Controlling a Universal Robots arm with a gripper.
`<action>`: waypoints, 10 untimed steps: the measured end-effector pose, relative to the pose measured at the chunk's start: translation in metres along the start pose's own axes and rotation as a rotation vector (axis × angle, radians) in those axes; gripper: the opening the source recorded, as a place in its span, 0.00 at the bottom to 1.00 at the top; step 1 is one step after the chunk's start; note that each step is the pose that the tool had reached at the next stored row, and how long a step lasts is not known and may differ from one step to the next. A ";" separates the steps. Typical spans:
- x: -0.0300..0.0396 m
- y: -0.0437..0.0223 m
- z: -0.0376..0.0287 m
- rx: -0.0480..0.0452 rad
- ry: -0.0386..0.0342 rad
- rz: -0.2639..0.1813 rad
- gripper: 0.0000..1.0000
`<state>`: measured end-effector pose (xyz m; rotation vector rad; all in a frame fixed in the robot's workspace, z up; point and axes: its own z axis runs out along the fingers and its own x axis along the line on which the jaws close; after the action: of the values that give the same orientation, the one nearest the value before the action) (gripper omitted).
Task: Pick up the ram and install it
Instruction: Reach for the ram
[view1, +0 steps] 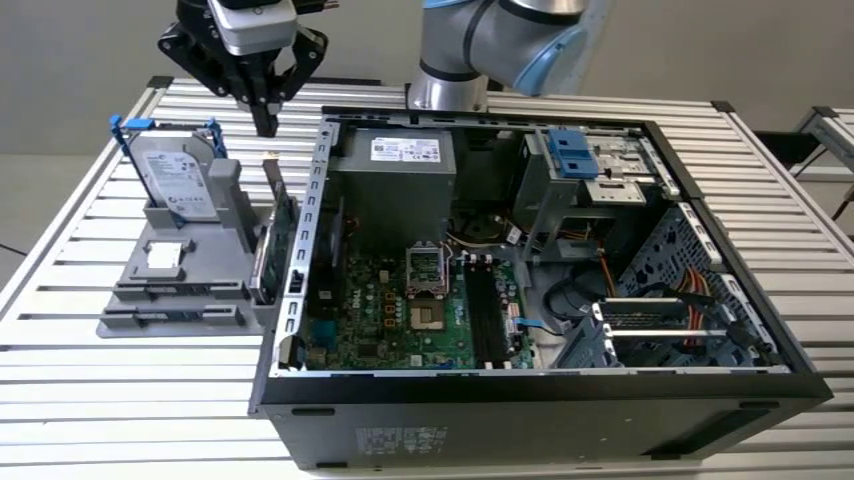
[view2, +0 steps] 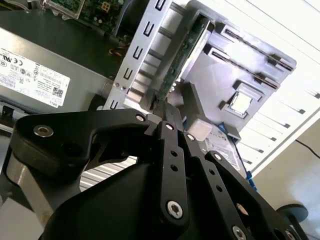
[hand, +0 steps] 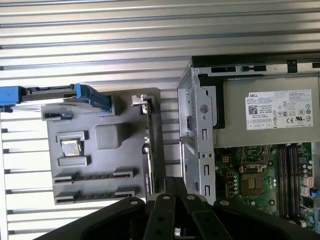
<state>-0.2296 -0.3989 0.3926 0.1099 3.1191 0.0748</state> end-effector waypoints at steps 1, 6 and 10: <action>0.0015 -0.0001 0.0000 0.0000 0.0000 0.000 0.00; 0.0106 -0.0008 -0.0002 -0.0001 0.0004 -0.004 0.00; 0.0188 -0.0013 -0.0004 -0.0001 0.0006 -0.008 0.00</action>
<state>-0.2485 -0.3989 0.3926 0.0969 3.1200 0.0749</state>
